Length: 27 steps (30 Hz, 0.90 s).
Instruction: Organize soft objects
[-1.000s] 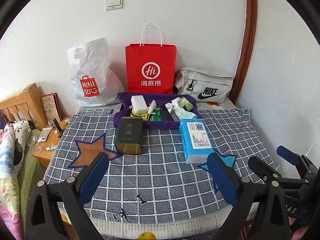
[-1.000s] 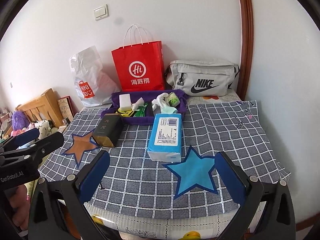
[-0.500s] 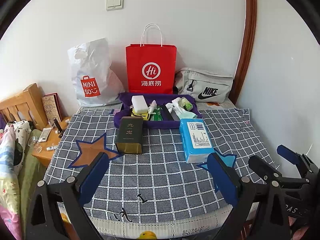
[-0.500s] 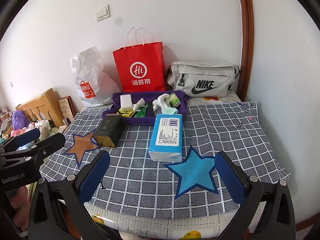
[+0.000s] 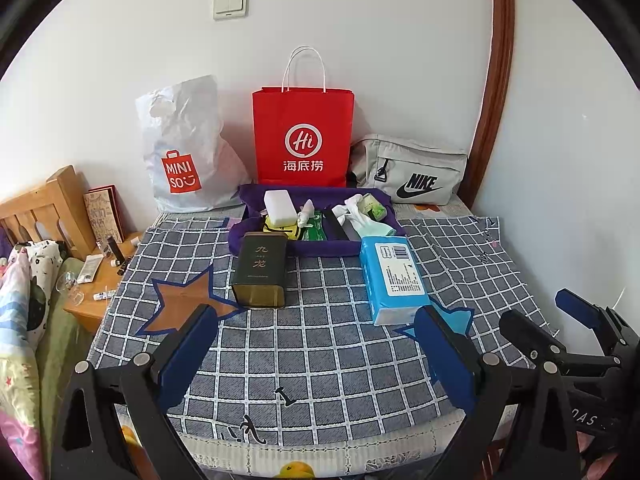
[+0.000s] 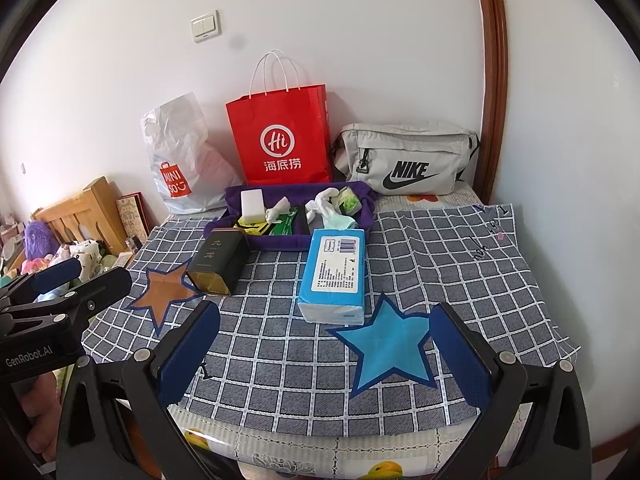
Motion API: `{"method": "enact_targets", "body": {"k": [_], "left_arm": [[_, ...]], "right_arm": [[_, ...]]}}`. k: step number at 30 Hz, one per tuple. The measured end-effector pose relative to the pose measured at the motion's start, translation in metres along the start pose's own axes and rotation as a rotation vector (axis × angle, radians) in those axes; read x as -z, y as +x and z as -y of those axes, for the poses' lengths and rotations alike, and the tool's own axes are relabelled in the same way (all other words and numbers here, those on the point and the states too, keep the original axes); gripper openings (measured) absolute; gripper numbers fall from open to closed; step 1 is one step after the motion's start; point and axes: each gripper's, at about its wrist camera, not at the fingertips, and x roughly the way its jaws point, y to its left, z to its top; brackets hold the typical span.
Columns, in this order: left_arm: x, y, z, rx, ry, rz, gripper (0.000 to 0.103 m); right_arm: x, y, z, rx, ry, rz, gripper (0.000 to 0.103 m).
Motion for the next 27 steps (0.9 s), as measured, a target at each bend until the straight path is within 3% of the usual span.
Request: {"method": "enact_targets", "body": {"k": [27], "left_arm": [[0.0009,0.0001,-0.0023,0.0,-0.002,0.0,0.099]], "right_arm": [[-0.0002,-0.0008,-0.0015,0.001,-0.003,0.001,0.103]]}}
